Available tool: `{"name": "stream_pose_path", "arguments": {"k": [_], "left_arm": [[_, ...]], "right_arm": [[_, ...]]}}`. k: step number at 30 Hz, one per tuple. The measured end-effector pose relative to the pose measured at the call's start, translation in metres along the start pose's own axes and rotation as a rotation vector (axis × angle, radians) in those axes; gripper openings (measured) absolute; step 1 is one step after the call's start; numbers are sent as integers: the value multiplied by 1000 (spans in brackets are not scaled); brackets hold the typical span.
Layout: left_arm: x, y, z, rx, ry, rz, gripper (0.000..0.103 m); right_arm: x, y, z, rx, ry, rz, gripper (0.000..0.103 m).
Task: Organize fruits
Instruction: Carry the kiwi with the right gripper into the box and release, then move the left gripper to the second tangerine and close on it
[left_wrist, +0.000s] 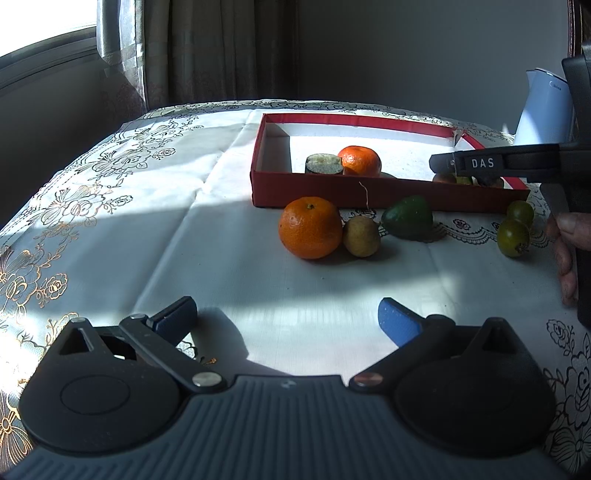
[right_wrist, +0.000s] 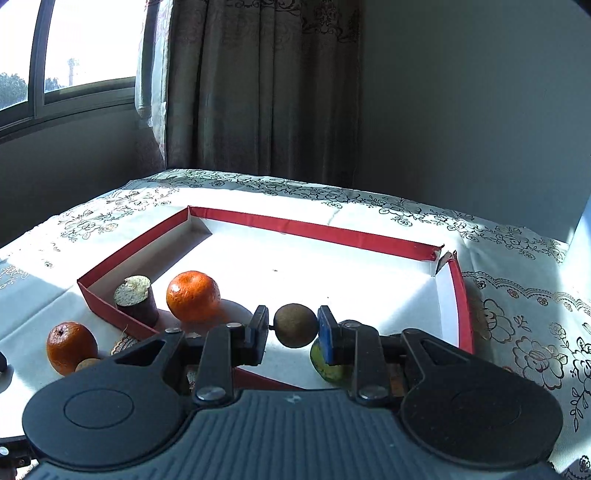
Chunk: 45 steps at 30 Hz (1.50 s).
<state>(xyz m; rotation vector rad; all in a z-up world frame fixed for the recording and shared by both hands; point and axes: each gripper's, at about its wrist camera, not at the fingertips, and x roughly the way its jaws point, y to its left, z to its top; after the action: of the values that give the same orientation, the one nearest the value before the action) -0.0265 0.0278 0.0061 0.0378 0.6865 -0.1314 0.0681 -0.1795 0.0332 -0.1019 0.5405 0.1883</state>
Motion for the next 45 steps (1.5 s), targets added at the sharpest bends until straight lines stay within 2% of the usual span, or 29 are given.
{"name": "stream_pose_path", "arguments": {"k": [6,7,9,10,11,17,20,23,26,32,36,43,45], "left_arm": [[0,0,1,-3,-2,-4,103],[0,1,1,-4,-2,-4,103],[-1,1,0,-10,-6,-7,103],[-1,2,0,-16,-10,-4,103],[-3,3,0,-27,-17,2,103],[-14,20,1,-136,-93,31,103],[-15,20,9,-121,-88,74,103],[-13,15,18,-91,-88,68,103],[-5,1,26,-21,-76,72,103],[20,-16,36,51,-27,150,103],[33,-16,39,53,-20,183,103],[48,-13,52,24,-30,172,103],[50,-11,54,9,-27,153,100]], "right_arm": [[-33,-16,-1,71,-43,20,30],[-44,-22,-5,91,-51,25,34],[-62,-31,-15,124,-63,31,55],[-74,-36,-23,140,-71,24,71],[-82,-39,-30,148,-80,18,78],[-105,-59,-71,213,-94,-22,78],[-102,-66,-73,257,-90,-4,78],[-102,-65,-72,254,-89,11,78],[-103,-68,-74,270,-102,20,78],[-104,-74,-75,301,-110,39,78],[-103,-74,-75,303,-108,48,78],[-102,-74,-76,306,-102,58,78],[-102,-75,-76,308,-99,60,78]]}}
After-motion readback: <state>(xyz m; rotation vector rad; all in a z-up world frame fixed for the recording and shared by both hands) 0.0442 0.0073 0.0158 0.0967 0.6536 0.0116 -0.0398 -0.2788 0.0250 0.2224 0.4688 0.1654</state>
